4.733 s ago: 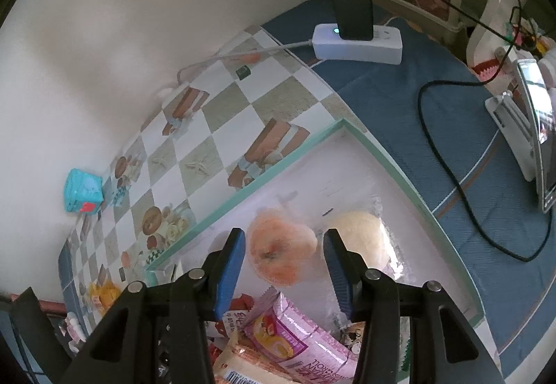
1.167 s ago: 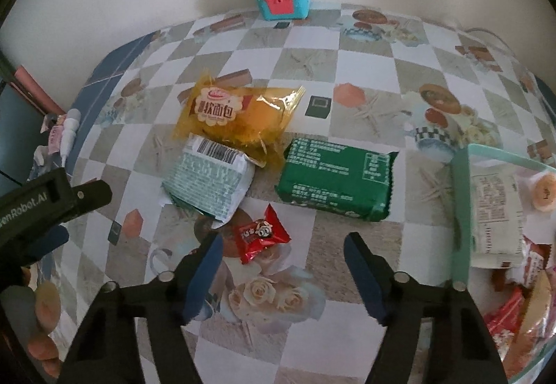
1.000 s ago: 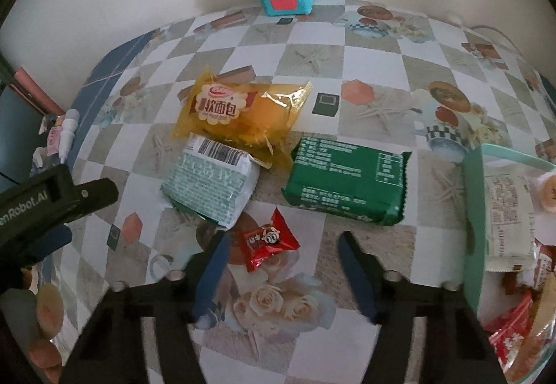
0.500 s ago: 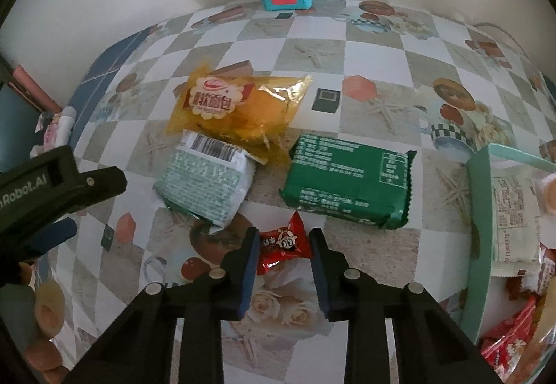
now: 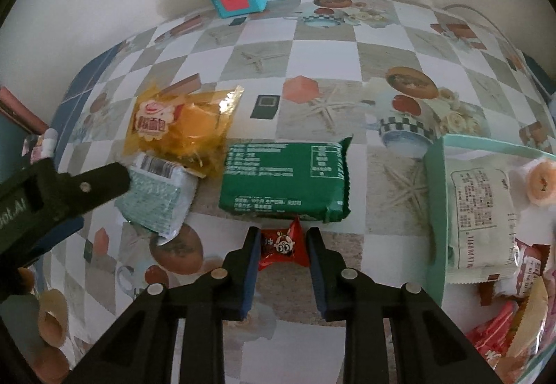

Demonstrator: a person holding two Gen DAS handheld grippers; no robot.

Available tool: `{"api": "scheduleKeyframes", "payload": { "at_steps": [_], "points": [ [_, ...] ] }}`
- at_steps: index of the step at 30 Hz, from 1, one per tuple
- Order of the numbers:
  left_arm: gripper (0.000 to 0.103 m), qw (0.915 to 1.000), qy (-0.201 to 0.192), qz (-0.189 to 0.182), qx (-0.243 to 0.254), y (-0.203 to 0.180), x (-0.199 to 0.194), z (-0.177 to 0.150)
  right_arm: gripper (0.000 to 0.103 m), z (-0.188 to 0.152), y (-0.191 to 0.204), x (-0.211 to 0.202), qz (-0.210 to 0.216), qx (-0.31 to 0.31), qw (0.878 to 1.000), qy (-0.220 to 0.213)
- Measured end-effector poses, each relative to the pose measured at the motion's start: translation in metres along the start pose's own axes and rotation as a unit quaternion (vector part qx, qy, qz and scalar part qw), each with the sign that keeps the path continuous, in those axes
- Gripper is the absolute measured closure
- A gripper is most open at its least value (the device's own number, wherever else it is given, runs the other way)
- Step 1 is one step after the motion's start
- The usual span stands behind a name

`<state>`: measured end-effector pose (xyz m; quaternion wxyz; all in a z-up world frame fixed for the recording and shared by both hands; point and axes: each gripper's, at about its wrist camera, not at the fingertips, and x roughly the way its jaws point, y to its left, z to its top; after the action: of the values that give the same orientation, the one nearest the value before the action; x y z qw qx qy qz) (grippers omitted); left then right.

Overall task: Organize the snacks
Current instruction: 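Grasp the red candy with the right gripper while the left grasps the mint-green pack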

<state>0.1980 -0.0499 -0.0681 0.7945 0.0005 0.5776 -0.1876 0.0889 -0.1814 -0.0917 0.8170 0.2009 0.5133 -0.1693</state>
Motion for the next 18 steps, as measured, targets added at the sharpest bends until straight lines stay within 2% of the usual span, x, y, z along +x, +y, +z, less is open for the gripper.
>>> {"api": "scheduleKeyframes", "payload": {
  "at_steps": [10, 12, 15, 17, 18],
  "points": [
    [0.009, 0.9994, 0.013, 0.015, 0.028, -0.022, 0.020, -0.006, 0.073, -0.001, -0.004, -0.001, 0.001, 0.001, 1.000, 0.002],
    [0.020, 0.9993, 0.016, 0.017, 0.030, -0.024, 0.023, -0.008, 0.073, 0.000, -0.004, -0.001, 0.000, 0.001, 1.000, 0.002],
    [0.024, 0.9991, 0.015, 0.020, 0.034, -0.027, 0.025, -0.008, 0.073, 0.000, -0.005, -0.001, 0.000, 0.002, 1.000, 0.003],
    [0.033, 0.9993, 0.012, 0.014, 0.034, -0.029, 0.024, -0.009, 0.073, 0.000, -0.005, -0.001, -0.001, 0.002, 1.000, 0.004],
    [0.034, 0.9993, 0.012, 0.013, 0.034, -0.029, 0.022, -0.009, 0.074, 0.000, -0.005, -0.002, -0.002, 0.001, 1.000, 0.004]
  ]
}}
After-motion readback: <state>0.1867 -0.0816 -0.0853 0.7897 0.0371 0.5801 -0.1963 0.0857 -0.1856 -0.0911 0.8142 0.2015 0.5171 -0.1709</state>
